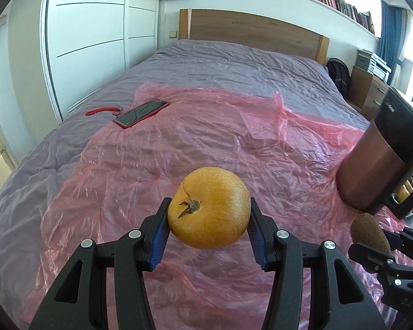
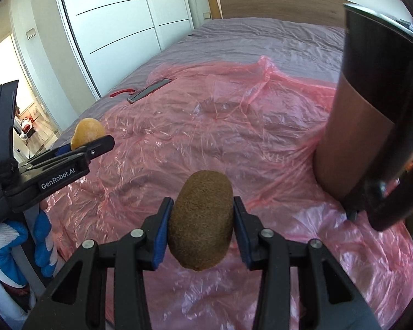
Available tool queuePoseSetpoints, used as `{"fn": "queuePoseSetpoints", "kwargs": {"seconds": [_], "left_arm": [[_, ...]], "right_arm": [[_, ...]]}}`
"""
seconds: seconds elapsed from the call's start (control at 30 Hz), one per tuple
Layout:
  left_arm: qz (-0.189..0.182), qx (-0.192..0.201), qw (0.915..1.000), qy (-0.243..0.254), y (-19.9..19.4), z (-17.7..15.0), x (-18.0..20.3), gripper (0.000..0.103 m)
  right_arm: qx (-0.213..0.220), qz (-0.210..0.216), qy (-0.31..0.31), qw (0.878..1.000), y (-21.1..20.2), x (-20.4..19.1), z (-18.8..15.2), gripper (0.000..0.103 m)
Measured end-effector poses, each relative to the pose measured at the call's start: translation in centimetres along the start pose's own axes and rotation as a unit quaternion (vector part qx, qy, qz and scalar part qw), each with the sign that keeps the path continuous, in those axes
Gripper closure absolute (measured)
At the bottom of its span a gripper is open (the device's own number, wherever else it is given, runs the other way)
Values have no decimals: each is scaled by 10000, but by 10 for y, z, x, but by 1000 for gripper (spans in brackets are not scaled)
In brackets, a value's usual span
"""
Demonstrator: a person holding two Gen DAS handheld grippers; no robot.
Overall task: Organize fruits
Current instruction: 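Carry the yellow pear and kiwi past the kettle into the green tray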
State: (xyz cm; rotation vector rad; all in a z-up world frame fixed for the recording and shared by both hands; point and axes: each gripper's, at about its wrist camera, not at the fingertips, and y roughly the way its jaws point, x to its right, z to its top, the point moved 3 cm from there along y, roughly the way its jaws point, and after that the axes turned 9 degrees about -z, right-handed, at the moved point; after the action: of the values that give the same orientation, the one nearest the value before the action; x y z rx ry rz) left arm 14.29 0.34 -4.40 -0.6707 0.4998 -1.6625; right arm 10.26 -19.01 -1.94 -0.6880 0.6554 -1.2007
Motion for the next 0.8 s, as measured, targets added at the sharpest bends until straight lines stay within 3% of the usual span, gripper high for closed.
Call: {"fn": "queuePoseSetpoints", "kwargs": {"seconds": [0.33, 0.57, 0.8], "left_arm": [[-977, -393, 9913, 785, -38, -18, 126, 57], [-1634, -622, 9744, 1411, -50, -29, 227, 57], [-2074, -690, 9576, 1879, -55, -29, 303, 57]], "right_arm": [[161, -365, 679, 9969, -64, 84, -46, 56], [387, -841, 1193, 9885, -111, 166, -66, 56], [641, -1267, 1526, 9780, -146, 236, -74, 56]]}}
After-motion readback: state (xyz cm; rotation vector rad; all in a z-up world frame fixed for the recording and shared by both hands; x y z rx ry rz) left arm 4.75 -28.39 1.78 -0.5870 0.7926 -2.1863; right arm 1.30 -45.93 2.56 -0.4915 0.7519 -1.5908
